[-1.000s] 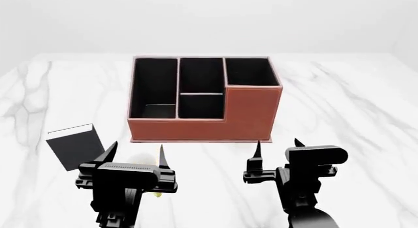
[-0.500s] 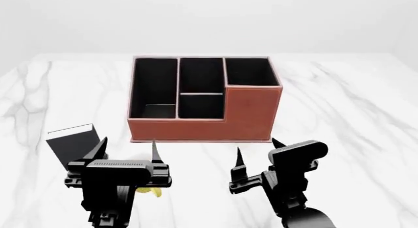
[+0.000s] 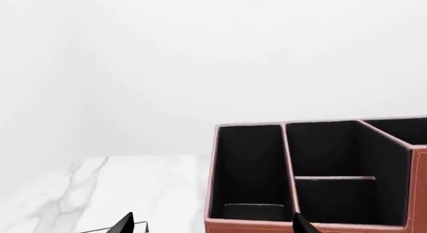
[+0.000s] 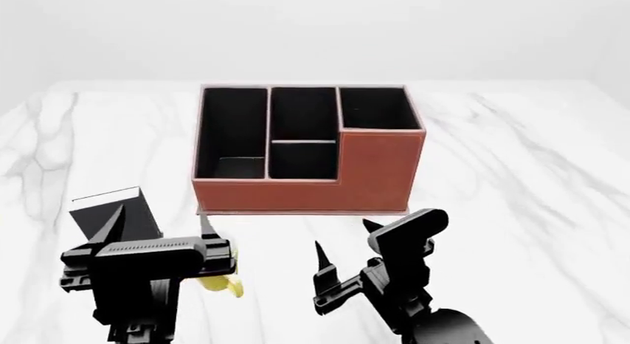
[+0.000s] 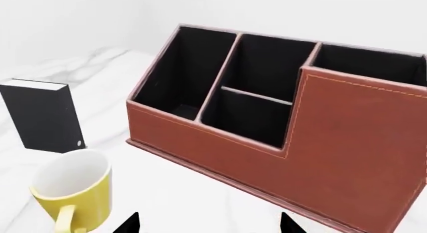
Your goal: Pick up the yellow and white mug and place it to the right of the caddy.
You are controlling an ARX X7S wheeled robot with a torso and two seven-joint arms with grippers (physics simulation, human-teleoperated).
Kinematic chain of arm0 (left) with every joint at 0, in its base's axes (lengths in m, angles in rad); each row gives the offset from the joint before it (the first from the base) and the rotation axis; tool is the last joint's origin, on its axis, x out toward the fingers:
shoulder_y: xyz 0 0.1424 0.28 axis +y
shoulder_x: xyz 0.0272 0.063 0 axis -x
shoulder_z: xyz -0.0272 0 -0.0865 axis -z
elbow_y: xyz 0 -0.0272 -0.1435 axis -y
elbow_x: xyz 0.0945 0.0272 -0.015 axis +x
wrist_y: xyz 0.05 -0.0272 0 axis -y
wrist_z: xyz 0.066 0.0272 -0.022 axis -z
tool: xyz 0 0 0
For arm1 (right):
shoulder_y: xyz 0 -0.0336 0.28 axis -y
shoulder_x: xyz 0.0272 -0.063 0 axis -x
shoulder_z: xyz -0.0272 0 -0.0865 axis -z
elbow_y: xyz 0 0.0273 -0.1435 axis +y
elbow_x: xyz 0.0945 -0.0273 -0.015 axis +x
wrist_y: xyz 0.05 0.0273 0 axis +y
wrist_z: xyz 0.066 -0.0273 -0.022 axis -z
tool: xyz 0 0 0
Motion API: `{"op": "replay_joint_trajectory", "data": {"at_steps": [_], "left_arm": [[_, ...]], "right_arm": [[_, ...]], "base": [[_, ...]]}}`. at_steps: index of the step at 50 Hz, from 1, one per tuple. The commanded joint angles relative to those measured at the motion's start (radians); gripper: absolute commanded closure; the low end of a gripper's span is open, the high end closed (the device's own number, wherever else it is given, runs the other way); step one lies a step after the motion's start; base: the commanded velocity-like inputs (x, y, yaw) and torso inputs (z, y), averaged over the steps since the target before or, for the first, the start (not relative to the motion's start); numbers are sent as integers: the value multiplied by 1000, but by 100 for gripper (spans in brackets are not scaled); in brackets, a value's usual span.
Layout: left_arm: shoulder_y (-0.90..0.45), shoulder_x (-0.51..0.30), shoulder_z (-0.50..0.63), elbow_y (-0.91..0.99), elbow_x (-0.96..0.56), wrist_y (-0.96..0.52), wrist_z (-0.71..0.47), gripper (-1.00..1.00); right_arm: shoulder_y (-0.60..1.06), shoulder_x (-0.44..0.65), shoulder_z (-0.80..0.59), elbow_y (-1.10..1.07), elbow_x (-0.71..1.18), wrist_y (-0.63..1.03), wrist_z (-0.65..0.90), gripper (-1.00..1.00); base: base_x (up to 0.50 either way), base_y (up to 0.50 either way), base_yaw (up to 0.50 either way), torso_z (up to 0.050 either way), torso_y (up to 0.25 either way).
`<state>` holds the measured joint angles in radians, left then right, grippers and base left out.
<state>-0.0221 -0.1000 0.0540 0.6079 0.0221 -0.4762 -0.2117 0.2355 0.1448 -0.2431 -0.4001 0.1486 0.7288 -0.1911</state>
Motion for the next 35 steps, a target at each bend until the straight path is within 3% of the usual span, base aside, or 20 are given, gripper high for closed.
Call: {"op": "replay_joint_trajectory", "data": {"at_steps": [1, 35], "left_arm": [[12, -7, -36, 21, 11, 9, -47, -100], [14, -34, -36, 0, -20, 28, -106, -100]], "right_arm": [[40, -24, -35, 37, 34, 43, -38, -100], [66, -63, -157, 89, 55, 47, 4, -100]], "base": [[0, 0, 0, 0, 0], [0, 0, 0, 0, 0]]}}
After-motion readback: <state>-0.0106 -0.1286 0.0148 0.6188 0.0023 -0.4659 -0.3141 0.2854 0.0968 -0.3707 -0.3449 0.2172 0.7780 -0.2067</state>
